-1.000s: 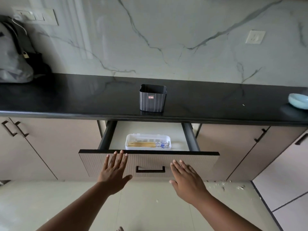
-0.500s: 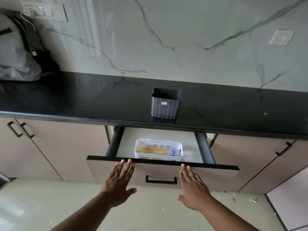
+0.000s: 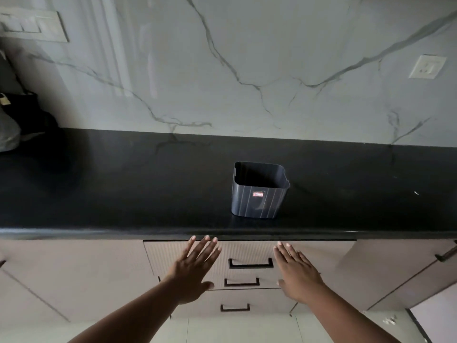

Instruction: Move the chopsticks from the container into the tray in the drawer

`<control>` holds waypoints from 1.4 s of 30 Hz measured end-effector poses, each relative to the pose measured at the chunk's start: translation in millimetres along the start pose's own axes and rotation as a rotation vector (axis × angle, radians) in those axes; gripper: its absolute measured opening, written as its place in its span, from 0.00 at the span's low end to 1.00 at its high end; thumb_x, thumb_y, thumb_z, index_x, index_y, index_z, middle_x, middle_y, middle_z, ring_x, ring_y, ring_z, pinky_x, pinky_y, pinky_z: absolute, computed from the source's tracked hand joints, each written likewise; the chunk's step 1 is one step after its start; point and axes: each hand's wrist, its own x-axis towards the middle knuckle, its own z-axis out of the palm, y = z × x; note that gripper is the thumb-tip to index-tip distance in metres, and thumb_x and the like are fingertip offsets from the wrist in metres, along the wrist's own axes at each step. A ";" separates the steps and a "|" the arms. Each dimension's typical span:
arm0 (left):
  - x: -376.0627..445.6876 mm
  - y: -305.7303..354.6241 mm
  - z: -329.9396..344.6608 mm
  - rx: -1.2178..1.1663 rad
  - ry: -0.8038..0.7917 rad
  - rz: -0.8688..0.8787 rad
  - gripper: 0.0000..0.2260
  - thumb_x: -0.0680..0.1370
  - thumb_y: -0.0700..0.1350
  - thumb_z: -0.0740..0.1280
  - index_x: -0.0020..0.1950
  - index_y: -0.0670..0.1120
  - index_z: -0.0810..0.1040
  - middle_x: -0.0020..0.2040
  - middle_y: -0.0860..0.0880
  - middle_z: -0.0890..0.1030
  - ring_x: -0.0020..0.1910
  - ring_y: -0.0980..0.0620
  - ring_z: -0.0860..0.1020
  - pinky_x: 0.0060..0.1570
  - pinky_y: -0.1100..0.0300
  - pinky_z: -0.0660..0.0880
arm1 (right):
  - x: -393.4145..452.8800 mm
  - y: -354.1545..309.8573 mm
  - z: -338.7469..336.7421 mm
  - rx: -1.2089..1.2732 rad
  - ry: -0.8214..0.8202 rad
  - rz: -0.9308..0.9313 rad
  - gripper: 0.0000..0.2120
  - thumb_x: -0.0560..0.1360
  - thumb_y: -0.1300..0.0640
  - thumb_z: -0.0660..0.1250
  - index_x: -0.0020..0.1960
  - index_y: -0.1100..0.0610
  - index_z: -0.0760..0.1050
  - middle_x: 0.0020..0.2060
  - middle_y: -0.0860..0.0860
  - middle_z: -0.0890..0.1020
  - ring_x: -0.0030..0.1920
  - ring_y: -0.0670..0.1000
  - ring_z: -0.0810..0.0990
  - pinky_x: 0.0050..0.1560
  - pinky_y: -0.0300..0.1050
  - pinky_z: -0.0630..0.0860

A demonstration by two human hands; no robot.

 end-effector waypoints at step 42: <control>323.9 -74.2 -146.6 -1.453 0.476 -0.613 0.41 0.73 0.65 0.65 0.79 0.56 0.46 0.75 0.57 0.59 0.74 0.54 0.59 0.70 0.58 0.59 | 321.5 110.5 -157.9 1.120 0.357 -0.053 0.42 0.63 0.22 0.61 0.72 0.37 0.56 0.71 0.42 0.69 0.69 0.46 0.70 0.67 0.52 0.70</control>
